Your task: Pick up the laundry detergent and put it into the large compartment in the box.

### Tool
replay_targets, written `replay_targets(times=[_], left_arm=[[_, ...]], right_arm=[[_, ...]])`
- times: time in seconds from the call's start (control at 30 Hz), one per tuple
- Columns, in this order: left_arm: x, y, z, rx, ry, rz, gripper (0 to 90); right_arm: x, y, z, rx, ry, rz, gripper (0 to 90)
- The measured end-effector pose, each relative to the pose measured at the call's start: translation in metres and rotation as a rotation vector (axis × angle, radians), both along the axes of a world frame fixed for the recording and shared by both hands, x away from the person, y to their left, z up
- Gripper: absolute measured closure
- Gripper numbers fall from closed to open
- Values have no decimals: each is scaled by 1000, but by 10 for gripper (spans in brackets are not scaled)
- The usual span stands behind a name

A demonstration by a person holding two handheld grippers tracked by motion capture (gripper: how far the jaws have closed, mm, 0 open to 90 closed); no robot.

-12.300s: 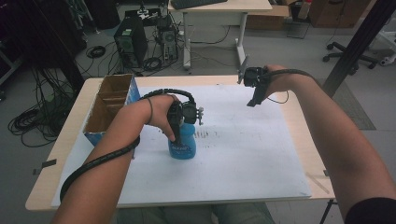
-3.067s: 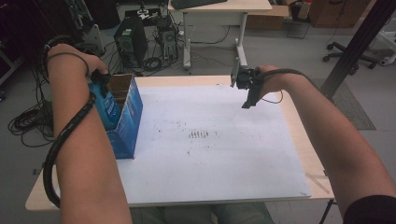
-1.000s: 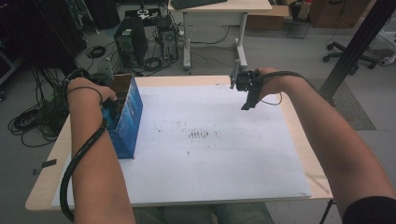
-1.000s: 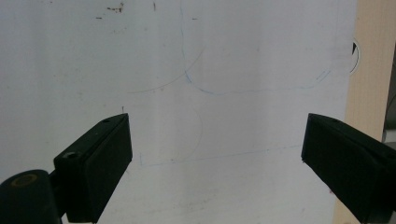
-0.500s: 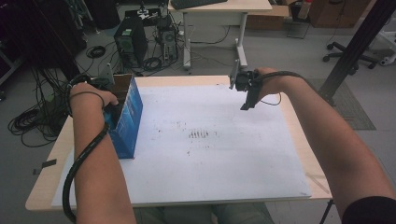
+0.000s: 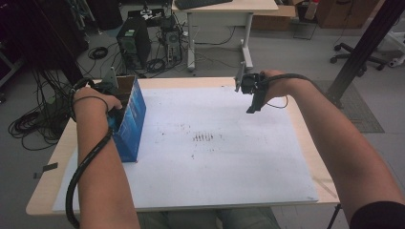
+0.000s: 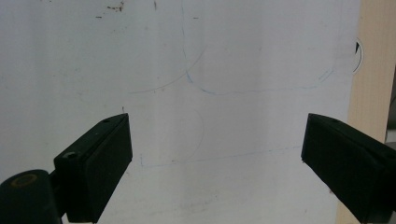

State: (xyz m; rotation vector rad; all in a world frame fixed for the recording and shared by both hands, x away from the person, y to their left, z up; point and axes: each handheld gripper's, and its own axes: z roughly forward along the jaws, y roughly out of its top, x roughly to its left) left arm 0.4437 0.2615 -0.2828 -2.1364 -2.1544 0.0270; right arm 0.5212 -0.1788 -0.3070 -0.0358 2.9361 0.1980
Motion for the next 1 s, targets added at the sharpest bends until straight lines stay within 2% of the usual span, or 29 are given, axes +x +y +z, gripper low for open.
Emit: replay_targets(times=[0.23,1.0], left_arm=[[-1,-1,-1,7,-12,-3,376],[-1,-3,-1,18,-13,-19,367]], right_arm=[[-1,0,2,5,-5,1,87],[-2,0,1,0,-7,2,86]])
